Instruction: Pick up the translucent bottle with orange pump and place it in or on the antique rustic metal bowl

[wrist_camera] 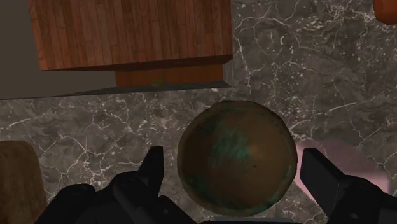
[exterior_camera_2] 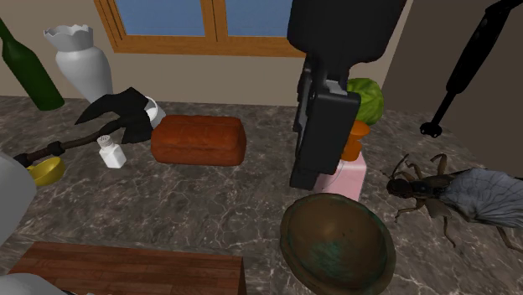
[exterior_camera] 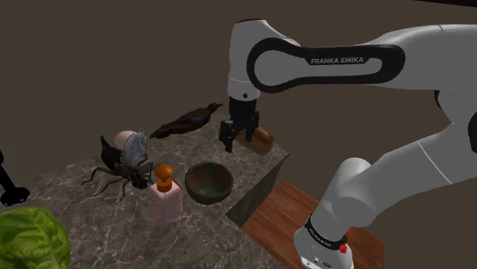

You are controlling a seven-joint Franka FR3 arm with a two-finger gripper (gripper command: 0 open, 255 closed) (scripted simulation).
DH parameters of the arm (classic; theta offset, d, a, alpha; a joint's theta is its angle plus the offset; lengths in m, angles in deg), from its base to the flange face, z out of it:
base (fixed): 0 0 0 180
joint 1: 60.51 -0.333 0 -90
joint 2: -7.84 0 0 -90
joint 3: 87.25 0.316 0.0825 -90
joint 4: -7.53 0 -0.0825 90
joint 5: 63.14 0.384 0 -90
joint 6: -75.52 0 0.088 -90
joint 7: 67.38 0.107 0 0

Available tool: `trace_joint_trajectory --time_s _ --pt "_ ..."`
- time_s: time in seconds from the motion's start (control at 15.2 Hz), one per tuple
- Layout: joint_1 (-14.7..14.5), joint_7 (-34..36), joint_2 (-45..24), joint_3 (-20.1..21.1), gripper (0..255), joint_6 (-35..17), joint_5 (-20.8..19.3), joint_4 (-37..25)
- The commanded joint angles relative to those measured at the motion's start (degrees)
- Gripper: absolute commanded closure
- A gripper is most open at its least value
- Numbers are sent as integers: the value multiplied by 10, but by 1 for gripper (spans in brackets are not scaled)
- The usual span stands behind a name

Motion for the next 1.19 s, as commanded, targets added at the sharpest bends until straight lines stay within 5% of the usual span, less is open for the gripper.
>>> trace_joint_trajectory --time_s 0.0,0.92,1.12 --pt "-6 19 -35 20 0 -18 6 -17" --pt "-46 164 -311 131 0 -97 -38 -205" --pt "-48 165 -315 131 0 -120 -39 -185"
